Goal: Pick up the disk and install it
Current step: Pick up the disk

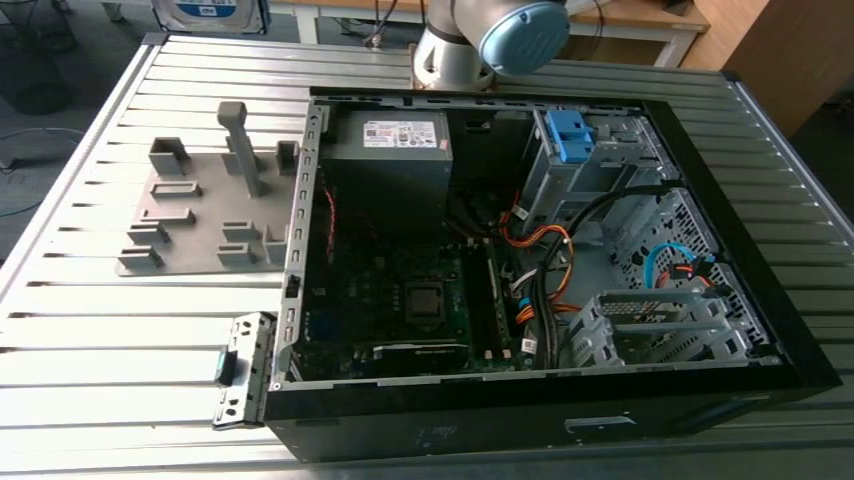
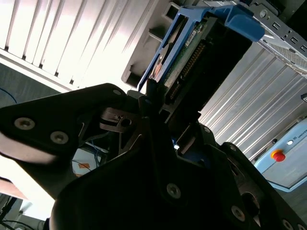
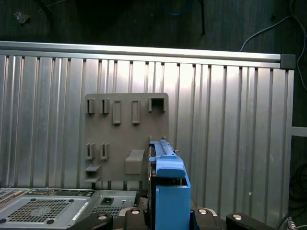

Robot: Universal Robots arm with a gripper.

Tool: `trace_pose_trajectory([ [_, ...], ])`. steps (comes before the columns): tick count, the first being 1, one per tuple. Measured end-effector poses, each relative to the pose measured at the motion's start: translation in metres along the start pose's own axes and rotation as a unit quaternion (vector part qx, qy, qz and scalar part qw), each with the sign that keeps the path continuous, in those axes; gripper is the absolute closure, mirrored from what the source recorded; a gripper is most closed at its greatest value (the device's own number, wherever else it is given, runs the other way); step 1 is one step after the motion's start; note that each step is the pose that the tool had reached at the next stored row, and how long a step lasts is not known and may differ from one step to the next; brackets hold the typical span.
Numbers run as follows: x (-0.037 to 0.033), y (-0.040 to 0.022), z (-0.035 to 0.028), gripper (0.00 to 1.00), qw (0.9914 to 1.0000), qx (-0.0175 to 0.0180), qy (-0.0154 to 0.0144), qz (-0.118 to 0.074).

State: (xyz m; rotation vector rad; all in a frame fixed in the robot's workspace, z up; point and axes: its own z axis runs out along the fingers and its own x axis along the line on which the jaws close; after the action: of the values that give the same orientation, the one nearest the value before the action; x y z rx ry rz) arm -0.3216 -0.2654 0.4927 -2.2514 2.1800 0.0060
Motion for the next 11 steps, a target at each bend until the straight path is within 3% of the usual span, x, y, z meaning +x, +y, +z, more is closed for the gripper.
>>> trace_pose_trajectory([
  [11, 0.0005, -0.0161, 0.0000, 0.64, 1.00000, 0.0000, 0.0000, 0.000],
])
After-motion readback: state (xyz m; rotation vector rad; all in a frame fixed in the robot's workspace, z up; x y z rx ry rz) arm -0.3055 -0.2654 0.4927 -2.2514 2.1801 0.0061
